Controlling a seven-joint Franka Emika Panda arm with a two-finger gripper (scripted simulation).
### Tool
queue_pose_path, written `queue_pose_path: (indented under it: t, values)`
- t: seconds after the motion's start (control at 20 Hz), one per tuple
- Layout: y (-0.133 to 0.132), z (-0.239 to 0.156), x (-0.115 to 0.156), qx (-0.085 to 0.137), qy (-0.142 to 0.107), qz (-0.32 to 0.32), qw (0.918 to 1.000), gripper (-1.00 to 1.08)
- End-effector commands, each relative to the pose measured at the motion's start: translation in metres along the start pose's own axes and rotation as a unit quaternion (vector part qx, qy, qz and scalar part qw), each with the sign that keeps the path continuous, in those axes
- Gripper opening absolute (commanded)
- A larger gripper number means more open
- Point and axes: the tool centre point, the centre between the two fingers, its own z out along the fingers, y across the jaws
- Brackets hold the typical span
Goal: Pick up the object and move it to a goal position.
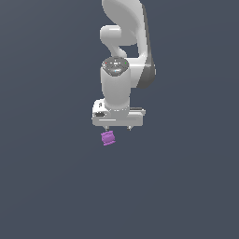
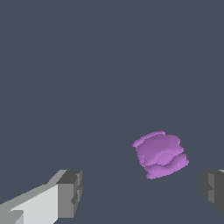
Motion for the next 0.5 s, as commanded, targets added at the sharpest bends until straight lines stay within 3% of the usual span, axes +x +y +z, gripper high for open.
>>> queue_pose_path:
  t: [0.0, 0.45]
  values:
    - [0.0, 0.0, 0.0, 0.0, 0.0, 0.0, 1.0, 1.0]
    - [0.029, -0.006, -0.004, -0.006, -0.005, 0.022, 0.9997, 1.0]
